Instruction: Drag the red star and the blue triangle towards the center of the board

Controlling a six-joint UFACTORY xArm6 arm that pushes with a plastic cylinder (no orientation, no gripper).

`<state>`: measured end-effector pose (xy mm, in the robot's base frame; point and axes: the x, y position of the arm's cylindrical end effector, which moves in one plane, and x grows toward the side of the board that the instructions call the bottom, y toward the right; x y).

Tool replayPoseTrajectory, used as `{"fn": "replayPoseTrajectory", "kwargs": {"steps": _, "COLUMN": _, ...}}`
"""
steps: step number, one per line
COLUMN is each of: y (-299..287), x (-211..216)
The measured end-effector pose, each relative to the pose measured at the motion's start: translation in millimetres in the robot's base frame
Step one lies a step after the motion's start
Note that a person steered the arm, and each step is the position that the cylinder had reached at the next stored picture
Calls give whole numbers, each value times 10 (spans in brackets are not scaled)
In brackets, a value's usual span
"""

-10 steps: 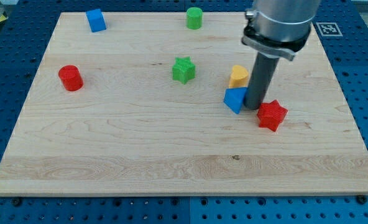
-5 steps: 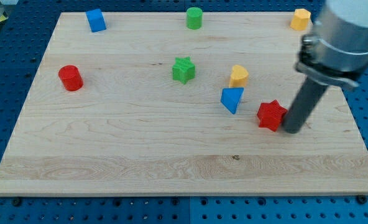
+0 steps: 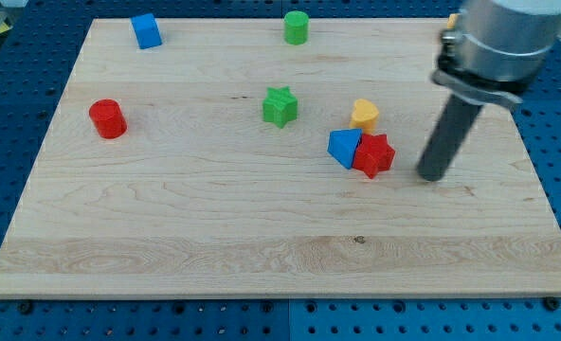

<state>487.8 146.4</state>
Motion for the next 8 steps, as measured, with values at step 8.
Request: {"fn": "replayPoseTrajectory", "kwargs": {"steps": 8, "y": -759, "x": -887}}
